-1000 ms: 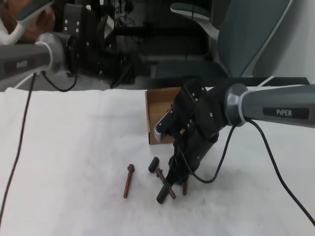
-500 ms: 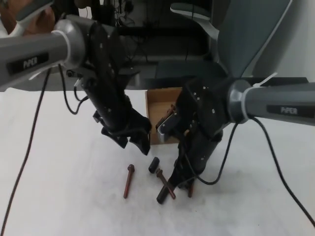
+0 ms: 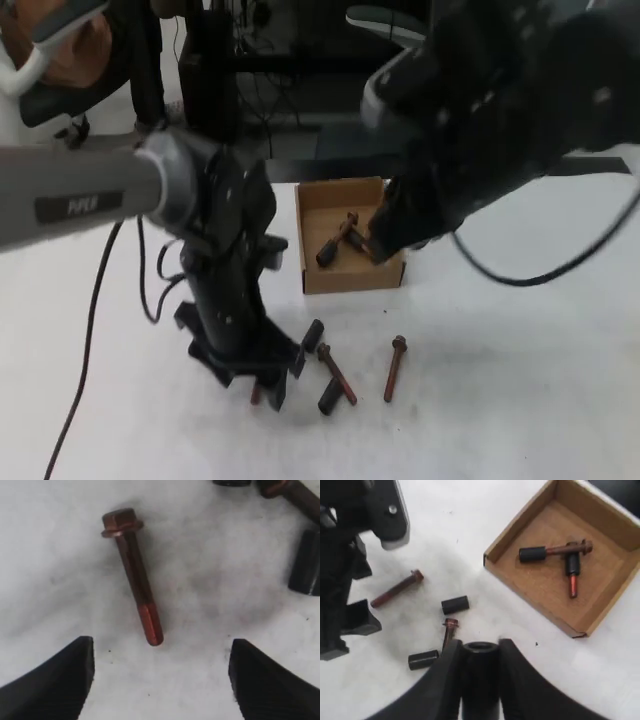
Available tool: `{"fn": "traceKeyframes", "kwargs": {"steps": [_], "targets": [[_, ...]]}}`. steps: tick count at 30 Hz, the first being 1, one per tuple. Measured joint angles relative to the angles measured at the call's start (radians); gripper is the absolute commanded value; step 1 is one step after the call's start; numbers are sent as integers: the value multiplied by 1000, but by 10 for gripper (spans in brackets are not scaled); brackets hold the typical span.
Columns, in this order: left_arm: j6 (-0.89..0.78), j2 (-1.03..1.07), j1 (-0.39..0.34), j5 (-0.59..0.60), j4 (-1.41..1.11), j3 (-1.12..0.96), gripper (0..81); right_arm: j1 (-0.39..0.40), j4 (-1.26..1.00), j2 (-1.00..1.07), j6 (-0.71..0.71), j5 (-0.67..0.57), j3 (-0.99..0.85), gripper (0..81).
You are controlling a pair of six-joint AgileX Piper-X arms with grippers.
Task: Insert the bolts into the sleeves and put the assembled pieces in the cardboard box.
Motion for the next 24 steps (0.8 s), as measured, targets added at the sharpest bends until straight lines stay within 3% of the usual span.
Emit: {"fn": "traceKeyframes", "kwargs": {"steps": [11,20,22,24], "targets": [[-61,-19,-2,-53,-201,79,700,0,-132,-324,102,-35,210,0],[-89,-19,-2,-123,-271,79,700,0,-140,-414,187,-118,367,0],[-107,-15,-2,-122,-274,79,658,0,-145,-419,199,-125,392,0],[-125,-1,-2,-122,-274,79,559,0,-145,-419,208,-127,411,0]]}}
